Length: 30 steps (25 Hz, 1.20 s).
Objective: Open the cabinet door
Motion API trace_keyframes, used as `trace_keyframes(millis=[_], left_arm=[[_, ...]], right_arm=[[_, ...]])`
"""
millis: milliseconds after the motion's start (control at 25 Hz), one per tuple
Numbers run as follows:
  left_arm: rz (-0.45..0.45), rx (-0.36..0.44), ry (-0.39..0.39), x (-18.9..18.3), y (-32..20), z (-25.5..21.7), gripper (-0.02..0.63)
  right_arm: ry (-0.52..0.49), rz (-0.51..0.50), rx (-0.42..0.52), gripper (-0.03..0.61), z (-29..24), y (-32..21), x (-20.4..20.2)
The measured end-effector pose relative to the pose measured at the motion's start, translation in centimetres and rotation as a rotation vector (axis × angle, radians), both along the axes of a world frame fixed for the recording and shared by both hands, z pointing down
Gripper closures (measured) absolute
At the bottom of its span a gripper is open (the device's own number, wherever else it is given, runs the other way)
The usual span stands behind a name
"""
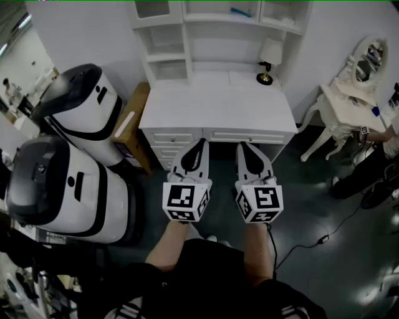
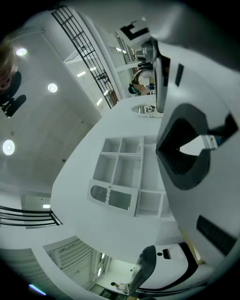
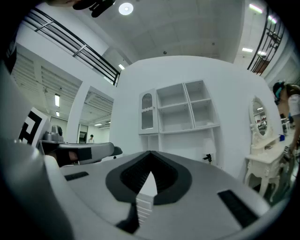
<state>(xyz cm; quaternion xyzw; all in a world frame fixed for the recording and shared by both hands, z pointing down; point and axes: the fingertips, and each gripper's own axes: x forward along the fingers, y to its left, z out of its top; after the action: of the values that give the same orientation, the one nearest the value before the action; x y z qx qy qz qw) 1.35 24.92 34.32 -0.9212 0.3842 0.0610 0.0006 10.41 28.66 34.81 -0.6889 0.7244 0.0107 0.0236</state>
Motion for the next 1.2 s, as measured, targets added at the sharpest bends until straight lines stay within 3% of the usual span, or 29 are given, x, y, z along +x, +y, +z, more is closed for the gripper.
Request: trace_keyframes(millis=[120, 640, 1200], left_arm=[[0.003, -0.008, -0.012, -0.3, -0.3, 0.6, 0.603], [-0.002, -0.027, -0.018, -2.3, -3.8, 1.6, 0.603], [-0.07, -0.071, -0.027, -9.0, -17.3, 2.7, 0.603]], right_arm=[[0.03, 0.022, 0.015, 0.558, -0.1, -0.1, -0.3], [-0.01, 0.001, 0.017, 0.558, 0.8, -3.8, -1.5], [-0.06, -0.089, -0.019, 0.558, 2.4, -18.1, -8.0]])
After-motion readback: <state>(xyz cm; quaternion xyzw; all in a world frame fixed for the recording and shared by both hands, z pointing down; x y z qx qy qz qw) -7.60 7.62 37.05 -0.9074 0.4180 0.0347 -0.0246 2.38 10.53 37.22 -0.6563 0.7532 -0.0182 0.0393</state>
